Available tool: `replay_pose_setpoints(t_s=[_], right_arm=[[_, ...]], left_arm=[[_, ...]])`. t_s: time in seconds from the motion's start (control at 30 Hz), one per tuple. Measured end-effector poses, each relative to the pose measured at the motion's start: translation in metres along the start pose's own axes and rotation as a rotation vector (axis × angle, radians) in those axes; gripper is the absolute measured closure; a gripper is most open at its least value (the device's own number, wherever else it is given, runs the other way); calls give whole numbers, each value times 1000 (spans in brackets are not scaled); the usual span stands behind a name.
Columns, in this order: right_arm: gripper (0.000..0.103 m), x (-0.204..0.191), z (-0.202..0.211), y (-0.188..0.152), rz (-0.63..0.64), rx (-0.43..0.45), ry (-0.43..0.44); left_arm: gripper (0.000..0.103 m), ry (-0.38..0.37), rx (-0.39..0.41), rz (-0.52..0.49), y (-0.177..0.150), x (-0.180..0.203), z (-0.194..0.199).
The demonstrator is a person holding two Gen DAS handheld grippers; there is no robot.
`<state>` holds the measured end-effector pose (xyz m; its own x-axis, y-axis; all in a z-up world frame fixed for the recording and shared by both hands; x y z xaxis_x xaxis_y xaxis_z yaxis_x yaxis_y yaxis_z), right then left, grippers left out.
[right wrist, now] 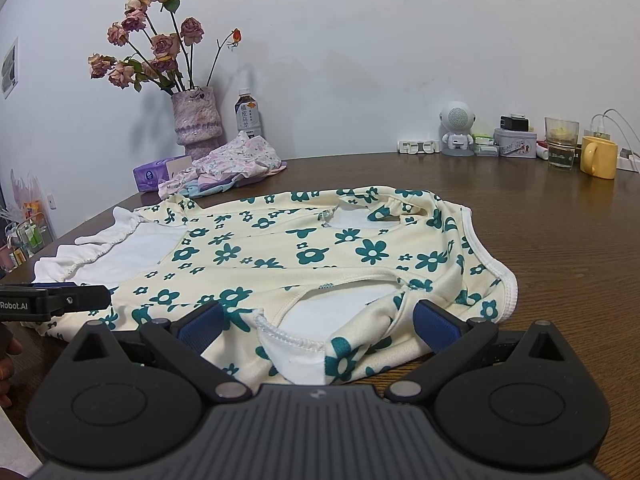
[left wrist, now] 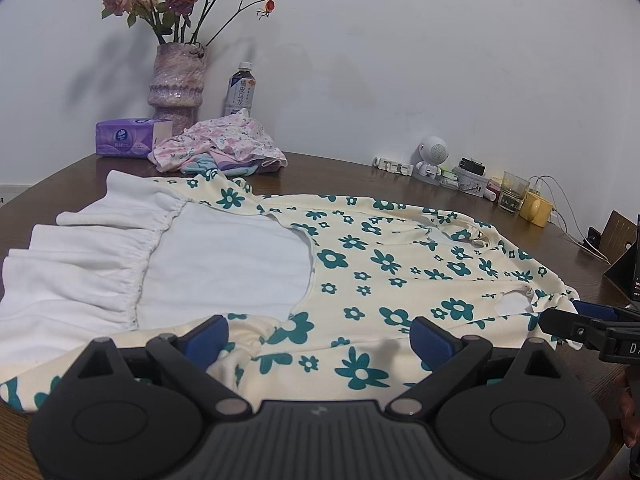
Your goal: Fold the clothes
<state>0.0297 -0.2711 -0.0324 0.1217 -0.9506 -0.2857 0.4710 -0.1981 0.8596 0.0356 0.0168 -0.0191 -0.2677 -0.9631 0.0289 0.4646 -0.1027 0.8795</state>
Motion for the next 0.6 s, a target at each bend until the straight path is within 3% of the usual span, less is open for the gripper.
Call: replay_pose_setpoints(t_s=[0.6], right_arm=[[0,1,0,-1,-3,-3,1]], left_arm=[[6,2,-6,1,1,0,-1]])
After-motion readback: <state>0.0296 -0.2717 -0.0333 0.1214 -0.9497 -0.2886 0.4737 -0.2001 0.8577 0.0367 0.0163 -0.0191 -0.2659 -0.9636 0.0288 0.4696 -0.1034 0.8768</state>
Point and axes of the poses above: each gripper's, at about its wrist camera, not at the fingertips, and z roughly against the way its jaws point, x to its right, y to its top, the point moved 4 cm from there along -z, roughly the way its jaws point, and after that the axes turned 10 degrees about -z, right-handed, at the moved point
